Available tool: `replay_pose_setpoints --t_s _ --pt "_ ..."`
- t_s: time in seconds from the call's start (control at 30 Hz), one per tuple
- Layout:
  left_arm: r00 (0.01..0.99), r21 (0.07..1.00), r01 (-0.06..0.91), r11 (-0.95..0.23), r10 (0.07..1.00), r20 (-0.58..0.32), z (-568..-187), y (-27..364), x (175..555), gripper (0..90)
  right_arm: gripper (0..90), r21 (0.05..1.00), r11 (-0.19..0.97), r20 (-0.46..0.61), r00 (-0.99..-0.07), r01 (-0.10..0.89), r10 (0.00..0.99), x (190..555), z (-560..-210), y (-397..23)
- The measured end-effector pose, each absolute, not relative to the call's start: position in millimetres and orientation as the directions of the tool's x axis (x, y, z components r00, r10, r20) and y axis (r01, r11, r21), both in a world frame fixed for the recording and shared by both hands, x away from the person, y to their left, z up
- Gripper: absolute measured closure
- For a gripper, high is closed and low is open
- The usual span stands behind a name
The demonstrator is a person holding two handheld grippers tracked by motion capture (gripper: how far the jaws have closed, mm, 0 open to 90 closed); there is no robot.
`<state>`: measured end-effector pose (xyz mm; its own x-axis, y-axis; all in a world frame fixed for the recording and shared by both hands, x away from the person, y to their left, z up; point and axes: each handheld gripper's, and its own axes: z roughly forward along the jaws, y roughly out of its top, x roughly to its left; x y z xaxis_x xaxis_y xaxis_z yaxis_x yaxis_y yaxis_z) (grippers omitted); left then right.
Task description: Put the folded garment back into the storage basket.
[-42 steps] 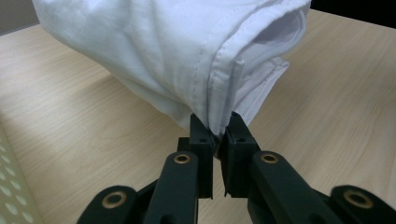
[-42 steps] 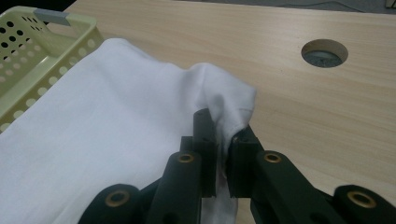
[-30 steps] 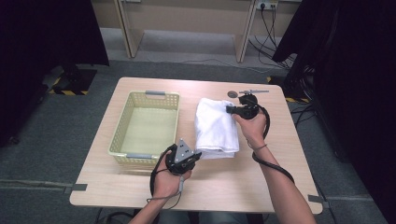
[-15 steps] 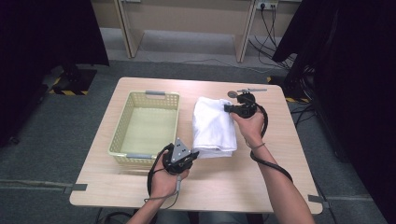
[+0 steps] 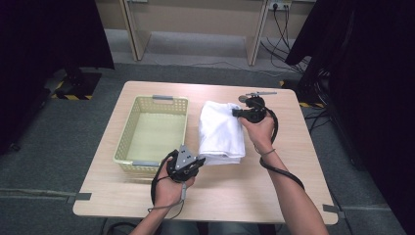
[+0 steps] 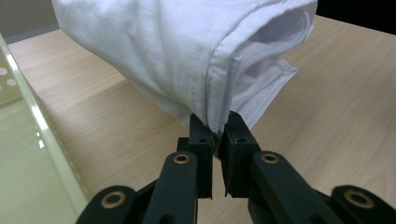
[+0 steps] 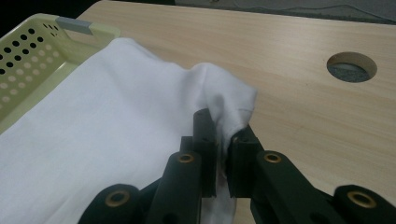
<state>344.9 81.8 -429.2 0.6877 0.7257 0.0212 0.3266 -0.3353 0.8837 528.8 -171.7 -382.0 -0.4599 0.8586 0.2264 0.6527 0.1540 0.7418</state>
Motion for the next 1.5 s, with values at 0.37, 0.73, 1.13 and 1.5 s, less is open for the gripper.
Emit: replay_pose_setpoints --t_s 0.37,0.73,1.13,1.5 --pt "0.68 0.884 0.329 -0.331 0.733 0.021 -427.4 88.4 345.2 83.7 84.5 0.747 0.157 0.226 -0.468 0.646 0.854 529.6 -378.4 -165.6" --pt "0.669 0.887 0.328 -0.325 0.742 0.024 -423.1 95.7 346.0 83.6 84.5 0.753 0.158 0.225 -0.476 0.639 0.85 531.2 -373.0 -158.7" --pt "0.661 0.89 0.327 -0.319 0.75 0.026 -420.4 102.0 346.1 83.6 84.5 0.758 0.159 0.226 -0.483 0.633 0.846 532.6 -369.3 -151.8" --pt "0.654 0.892 0.319 -0.32 0.756 0.037 -418.3 107.4 346.0 83.3 84.5 0.761 0.16 0.227 -0.489 0.629 0.842 533.6 -366.8 -145.8"
